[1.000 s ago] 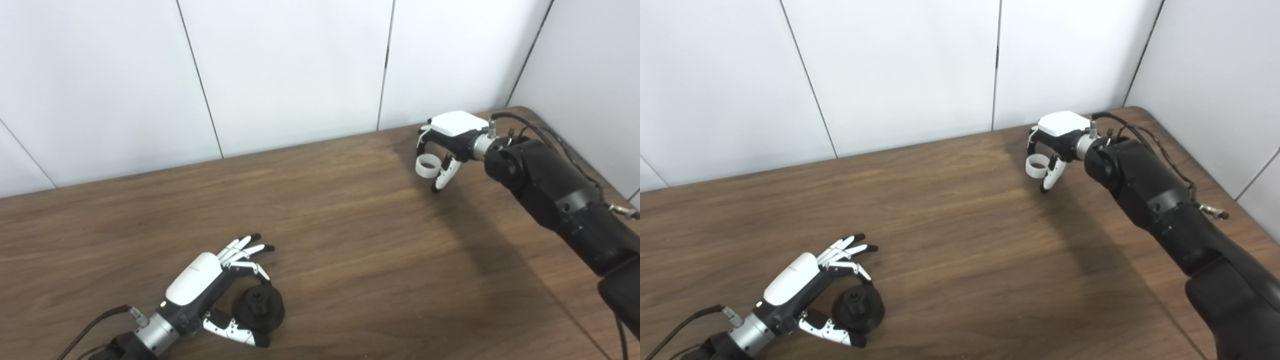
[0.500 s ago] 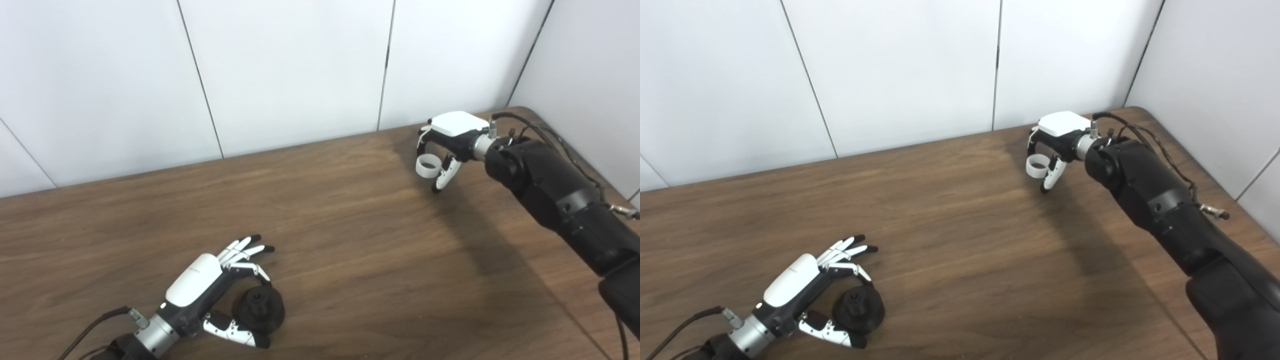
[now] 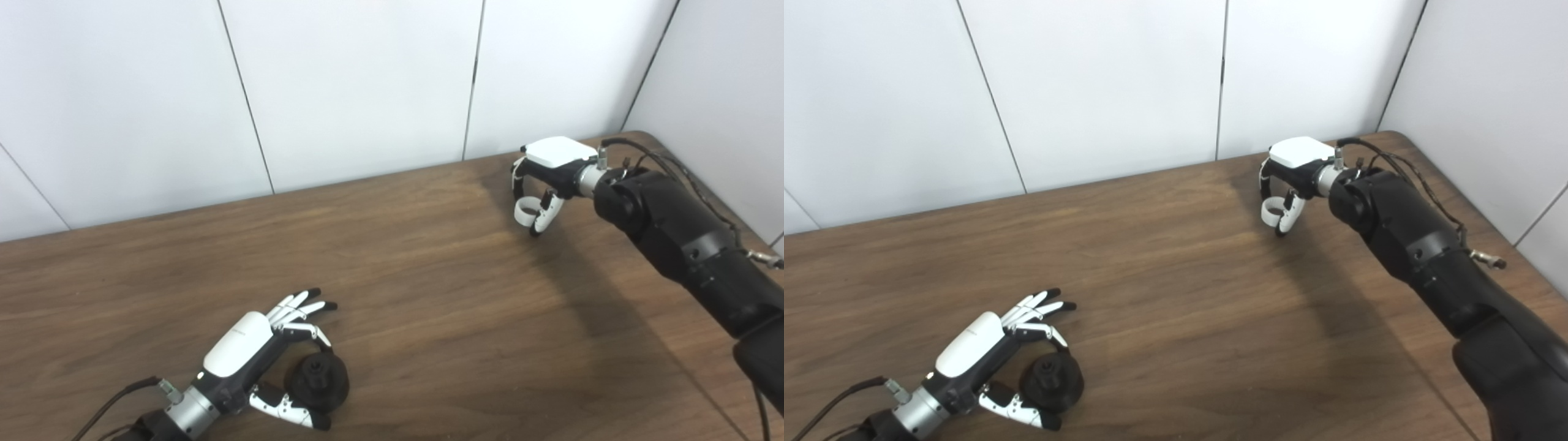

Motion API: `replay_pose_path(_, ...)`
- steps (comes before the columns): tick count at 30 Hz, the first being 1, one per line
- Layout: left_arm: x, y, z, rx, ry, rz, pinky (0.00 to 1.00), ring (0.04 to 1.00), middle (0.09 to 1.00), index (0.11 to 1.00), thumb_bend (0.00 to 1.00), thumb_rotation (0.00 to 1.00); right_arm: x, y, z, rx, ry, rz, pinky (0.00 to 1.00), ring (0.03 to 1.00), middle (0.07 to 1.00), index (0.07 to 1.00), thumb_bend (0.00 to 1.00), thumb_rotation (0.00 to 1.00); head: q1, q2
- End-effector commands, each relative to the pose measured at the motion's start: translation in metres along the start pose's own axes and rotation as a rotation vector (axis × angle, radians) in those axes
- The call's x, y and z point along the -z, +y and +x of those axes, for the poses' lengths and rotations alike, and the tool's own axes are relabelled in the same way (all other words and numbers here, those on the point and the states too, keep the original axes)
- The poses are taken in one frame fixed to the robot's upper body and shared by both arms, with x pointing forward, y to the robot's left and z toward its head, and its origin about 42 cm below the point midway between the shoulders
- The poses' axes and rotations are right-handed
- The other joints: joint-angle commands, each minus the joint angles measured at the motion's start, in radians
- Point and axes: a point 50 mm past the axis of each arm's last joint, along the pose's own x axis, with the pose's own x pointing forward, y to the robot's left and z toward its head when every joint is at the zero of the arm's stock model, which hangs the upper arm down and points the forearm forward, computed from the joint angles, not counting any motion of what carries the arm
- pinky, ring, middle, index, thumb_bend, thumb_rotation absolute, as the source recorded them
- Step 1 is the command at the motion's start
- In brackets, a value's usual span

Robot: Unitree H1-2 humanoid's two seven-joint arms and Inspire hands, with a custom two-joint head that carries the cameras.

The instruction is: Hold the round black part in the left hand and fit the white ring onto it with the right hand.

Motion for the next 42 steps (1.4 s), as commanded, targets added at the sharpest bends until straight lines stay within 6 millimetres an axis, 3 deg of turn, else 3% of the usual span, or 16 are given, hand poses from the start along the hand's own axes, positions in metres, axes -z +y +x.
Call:
replay_pose_path(1, 0.005, -0.019, -0.019, 0.146, 0.040, 0.032, 1.00, 1.000, 0.911, 0.482, 0.53, 0.06, 0.017, -0.025, -0.006, 0.058, 0.032, -0.018, 1.00, 1.000, 0.872, 0.572, 0.92, 0.15, 0.000, 0.000)
replay_pose_path(26, 0.006, -0.015, -0.019, 0.138, 0.040, 0.036, 1.00, 1.000, 0.900, 0.481, 0.53, 0.06, 0.023, -0.026, -0.017, 0.063, 0.046, -0.025, 1.00, 1.000, 0.893, 0.666, 1.00, 0.21, -0.002, 0.003)
replay_pose_path(42, 0.007, -0.015, -0.020, 0.122, 0.043, 0.039, 1.00, 1.000, 0.896, 0.481, 0.53, 0.06, 0.023, -0.022, -0.017, 0.060, 0.036, -0.001, 1.00, 1.000, 0.891, 0.665, 0.96, 0.23, -0.001, 0.007)
